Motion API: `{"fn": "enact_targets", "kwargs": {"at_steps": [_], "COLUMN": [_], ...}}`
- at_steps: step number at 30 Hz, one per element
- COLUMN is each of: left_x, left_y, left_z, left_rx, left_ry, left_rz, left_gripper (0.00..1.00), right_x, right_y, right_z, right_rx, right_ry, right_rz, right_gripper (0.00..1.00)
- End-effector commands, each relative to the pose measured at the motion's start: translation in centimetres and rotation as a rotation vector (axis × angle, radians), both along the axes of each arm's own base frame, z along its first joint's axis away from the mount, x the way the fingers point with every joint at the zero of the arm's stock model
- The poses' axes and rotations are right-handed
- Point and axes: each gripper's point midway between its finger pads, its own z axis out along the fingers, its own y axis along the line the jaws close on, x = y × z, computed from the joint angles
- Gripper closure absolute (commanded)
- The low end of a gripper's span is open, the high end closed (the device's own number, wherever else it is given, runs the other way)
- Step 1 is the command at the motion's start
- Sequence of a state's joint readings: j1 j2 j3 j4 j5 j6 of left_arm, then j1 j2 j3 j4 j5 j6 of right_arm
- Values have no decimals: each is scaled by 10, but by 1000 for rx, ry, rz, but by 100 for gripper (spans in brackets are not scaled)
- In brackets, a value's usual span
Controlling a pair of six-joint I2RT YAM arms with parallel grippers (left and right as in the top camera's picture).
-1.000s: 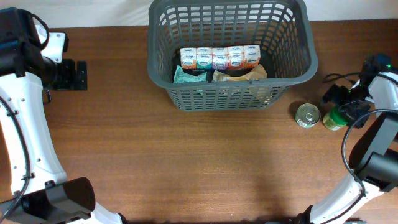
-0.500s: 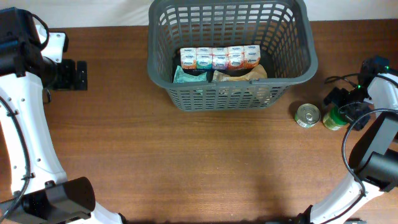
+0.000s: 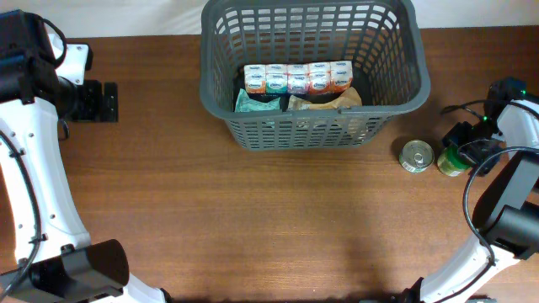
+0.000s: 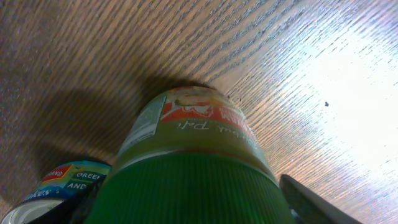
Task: Pack container
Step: 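Reach the right gripper to the green-lidded jar and grasp it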
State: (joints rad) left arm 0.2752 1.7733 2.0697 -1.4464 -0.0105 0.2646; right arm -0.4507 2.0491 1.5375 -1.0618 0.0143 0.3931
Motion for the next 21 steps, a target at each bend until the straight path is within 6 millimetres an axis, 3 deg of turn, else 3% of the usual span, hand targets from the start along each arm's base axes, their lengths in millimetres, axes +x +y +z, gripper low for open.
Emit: {"fn": "enact_targets", "kwargs": {"at_steps": [1,15,17,19,21], "left_x": [-1,-1,-1,-1,-1], "left_y": [-1,-1,-1,-1,-1], "left_z": [1,1,1,1,1], "left_rx": [-14,-14,-14,-14,-14], "left_ry": [-8,-8,-8,-8,-8], "left_rz": [9,9,9,9,9], "left_gripper": [1,1,1,1,1], "right_x": [-4,-6,-6,-5,-1], "right_y": [0,0,0,0,-2], "right_z": [-4,-3,-2,3,18], "right_rx": [-9,-13,-13,-19,-36], "right_ry": [20,28,25,14,-20], "right_rz": [-5,-31,-31,-31,-31], "right_gripper": [27,50,64,71,81]}}
